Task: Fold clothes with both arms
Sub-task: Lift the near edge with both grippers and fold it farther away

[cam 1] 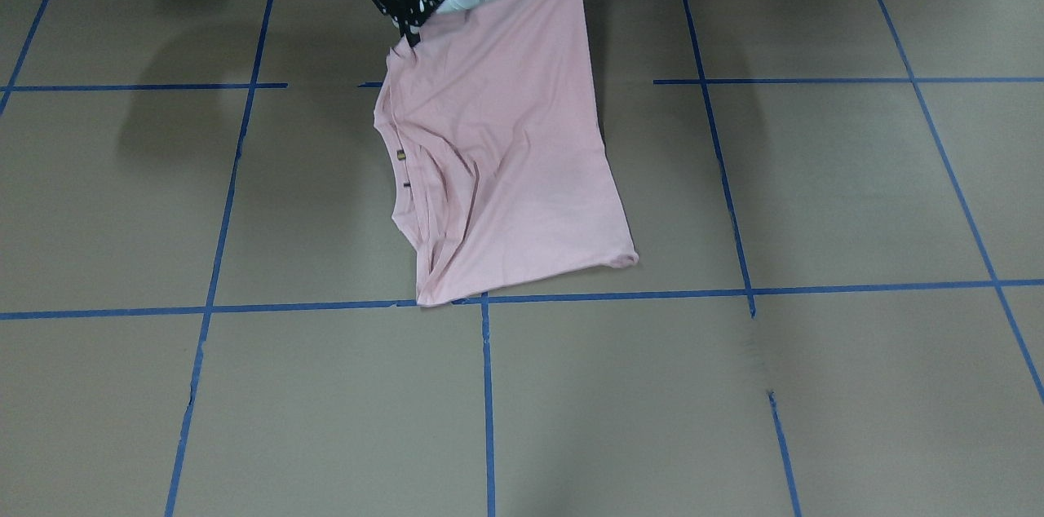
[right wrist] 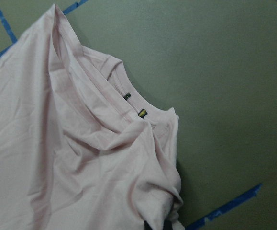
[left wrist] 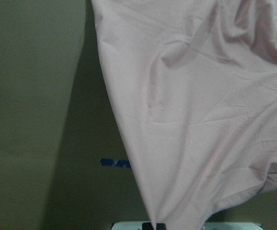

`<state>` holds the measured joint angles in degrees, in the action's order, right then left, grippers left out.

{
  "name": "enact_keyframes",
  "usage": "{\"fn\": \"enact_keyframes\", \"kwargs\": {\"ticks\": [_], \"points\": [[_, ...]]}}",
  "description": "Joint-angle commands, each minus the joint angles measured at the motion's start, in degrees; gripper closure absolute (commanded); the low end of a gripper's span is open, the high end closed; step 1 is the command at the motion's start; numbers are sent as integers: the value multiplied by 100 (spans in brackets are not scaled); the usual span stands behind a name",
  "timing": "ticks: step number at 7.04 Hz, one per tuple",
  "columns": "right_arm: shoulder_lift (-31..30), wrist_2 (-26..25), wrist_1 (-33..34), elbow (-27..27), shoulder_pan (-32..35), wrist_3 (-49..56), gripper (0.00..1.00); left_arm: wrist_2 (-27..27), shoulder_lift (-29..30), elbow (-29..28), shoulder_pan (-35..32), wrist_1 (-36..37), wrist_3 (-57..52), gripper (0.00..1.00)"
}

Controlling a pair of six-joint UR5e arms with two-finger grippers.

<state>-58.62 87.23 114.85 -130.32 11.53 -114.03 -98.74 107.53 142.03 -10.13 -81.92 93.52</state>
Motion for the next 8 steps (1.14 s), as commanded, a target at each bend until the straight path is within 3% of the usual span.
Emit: {"fn": "enact_keyframes", "kwargs": {"ticks": [1,2,4,6,8], "points": [[44,22,143,66,-19,21,100,12,338,-233,-58,458,-314,100],[218,-31,-14,512,94,134,100,-5,460,-663,-355,449,-613,100],[316,-22,-1099,1504,603,519,100,-13,540,-1184,-848,248,-1193,100],[508,4,-1517,2051,972,854,100,-31,541,-1615,-1156,-103,-1475,100],[1471,144,-1545,3453,1490,1301,100,-57,576,-2438,-1909,-681,-2194,100]]}}
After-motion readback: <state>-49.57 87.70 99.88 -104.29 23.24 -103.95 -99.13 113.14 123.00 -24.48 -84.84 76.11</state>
